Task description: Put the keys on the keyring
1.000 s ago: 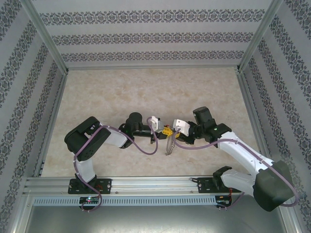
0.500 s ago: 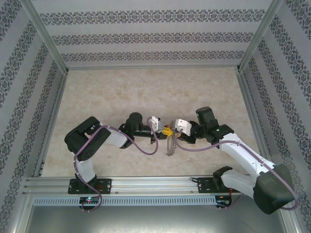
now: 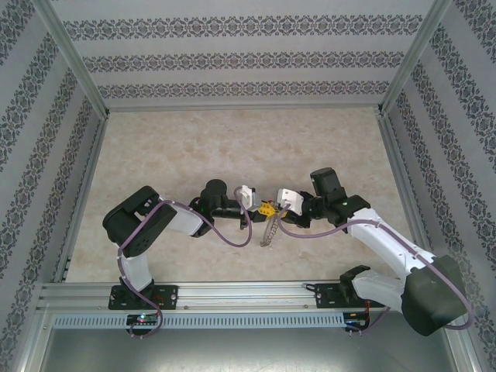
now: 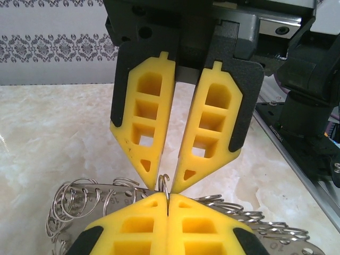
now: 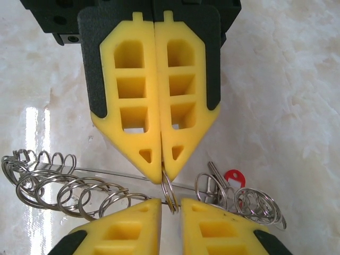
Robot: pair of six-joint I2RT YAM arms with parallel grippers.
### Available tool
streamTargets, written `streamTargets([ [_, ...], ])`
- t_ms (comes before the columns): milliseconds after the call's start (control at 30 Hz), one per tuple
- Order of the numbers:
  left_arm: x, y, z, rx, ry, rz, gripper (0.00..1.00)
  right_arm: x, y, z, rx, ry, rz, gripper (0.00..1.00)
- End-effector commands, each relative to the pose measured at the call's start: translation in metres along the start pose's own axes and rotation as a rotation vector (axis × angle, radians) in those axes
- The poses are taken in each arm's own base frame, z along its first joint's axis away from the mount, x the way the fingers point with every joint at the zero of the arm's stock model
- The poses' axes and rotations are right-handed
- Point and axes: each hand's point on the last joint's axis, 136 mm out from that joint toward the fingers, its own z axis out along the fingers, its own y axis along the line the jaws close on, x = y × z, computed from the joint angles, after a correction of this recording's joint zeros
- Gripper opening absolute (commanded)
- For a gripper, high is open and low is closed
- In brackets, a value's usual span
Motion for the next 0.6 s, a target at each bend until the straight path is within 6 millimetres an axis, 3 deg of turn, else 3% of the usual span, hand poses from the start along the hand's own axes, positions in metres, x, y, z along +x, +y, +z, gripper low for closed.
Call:
streamTargets([
  [0, 0.010, -0.009, 0.003, 0.045, 0.016, -0.035, 0.00, -0.006, 0.003, 0.003, -0.035, -0.019, -0.022, 0.16],
  [167, 0.011, -0.008, 0.004, 0.041, 0.020, -0.037, 0.00, -0.005, 0.005, 0.007, -0.046, -0.015, -0.025, 0.02],
  [267, 0.012, -0.003, 0.004, 0.014, 0.034, -0.053, 0.00, -0.007, 0.006, 0.005, -0.055, -0.012, -0.035, 0.00],
  [333, 0.013, 0.001, 0.005, -0.002, 0.053, -0.055, 0.06, -0.009, 0.007, 0.003, -0.059, 0.001, -0.043, 0.00],
  [400, 0.012, 0.002, 0.004, -0.009, 0.063, -0.048, 0.22, -0.011, 0.008, 0.000, -0.065, 0.024, -0.048, 0.00],
  [567, 0.013, 0.000, 0.001, -0.004, 0.093, -0.027, 0.25, -0.012, 0.008, -0.007, -0.062, 0.078, -0.073, 0.00],
])
